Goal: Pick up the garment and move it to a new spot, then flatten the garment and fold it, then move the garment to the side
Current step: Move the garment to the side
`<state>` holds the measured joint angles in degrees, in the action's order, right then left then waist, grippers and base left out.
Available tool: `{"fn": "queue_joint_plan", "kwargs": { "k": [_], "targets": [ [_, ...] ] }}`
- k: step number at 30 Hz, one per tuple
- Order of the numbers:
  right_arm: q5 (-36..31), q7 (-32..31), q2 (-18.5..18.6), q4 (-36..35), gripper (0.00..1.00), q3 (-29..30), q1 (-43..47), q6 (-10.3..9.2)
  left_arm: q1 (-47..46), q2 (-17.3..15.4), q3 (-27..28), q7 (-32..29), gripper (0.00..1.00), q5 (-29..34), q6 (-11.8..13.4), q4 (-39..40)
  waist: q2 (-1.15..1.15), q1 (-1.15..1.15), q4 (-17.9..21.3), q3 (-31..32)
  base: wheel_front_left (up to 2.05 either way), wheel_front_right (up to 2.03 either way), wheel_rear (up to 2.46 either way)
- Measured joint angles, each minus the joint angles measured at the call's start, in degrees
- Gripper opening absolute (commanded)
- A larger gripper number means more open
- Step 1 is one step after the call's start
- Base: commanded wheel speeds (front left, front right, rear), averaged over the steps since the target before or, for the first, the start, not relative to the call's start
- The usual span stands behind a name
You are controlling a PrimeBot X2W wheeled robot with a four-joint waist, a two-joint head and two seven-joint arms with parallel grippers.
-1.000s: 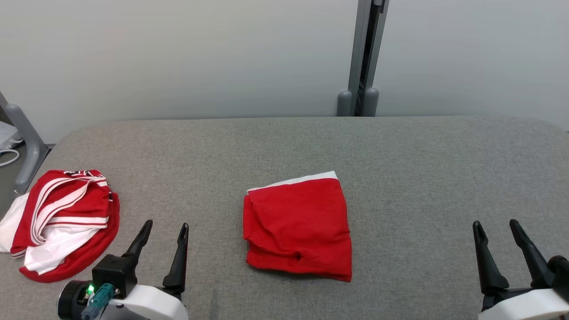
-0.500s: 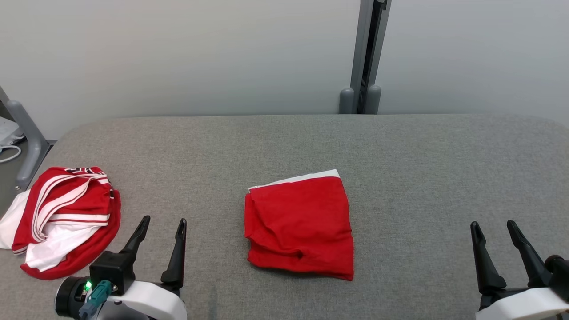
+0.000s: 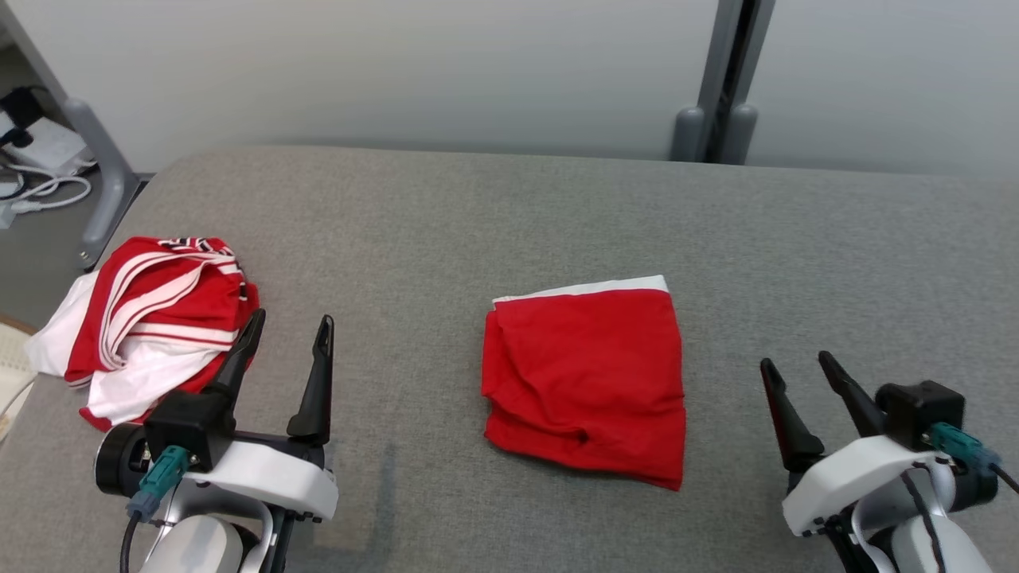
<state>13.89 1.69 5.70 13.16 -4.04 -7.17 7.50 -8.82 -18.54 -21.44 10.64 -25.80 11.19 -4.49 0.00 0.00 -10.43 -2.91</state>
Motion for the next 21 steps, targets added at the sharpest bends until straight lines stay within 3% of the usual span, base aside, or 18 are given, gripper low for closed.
{"fn": "queue_joint_plan", "kwargs": {
  "k": [14, 15, 16, 18, 21],
  "targets": [
    [5.58, 4.23, -0.15, 27.09, 1.0, -11.0, -15.47, 0.0, -4.74, 2.6, 0.18, 3.02, 1.0, -0.55, -1.82, -4.2, 0.0, 0.0, -6.7, -6.15, 0.0, 0.0, 0.0],
    [6.27, 4.58, -0.21, 28.39, 0.89, -11.46, -16.14, 0.0, -4.83, 2.71, 0.24, 3.1, 1.0, -0.55, -1.83, -4.41, 0.0, 0.0, -6.9, -6.33, 0.0, 0.0, 0.0],
    [7.02, 4.64, -0.31, 29.64, 0.45, -12.05, -16.77, 0.0, -4.92, 2.81, 0.31, 3.28, 1.0, -0.55, -1.89, -4.57, 0.0, 0.0, -7.03, -6.46, 0.0, 0.0, 0.0],
    [8.11, 4.47, -0.48, 31.7, 0.0, -13.35, -17.75, 0.0, -5.02, 2.92, 0.49, 3.52, 1.0, -0.55, -1.89, -4.75, 0.0, 0.0, -7.04, -6.59, 0.0, 0.0, 0.0],
    [9.76, 5.59, -0.3, 33.39, 0.0, -15.23, -18.78, 0.0, -5.13, 2.96, 1.02, 3.6, 1.0, -0.55, -1.88, -4.83, 0.0, 0.0, -6.5, -6.55, 0.0, 0.0, 0.0]
  ]
}}
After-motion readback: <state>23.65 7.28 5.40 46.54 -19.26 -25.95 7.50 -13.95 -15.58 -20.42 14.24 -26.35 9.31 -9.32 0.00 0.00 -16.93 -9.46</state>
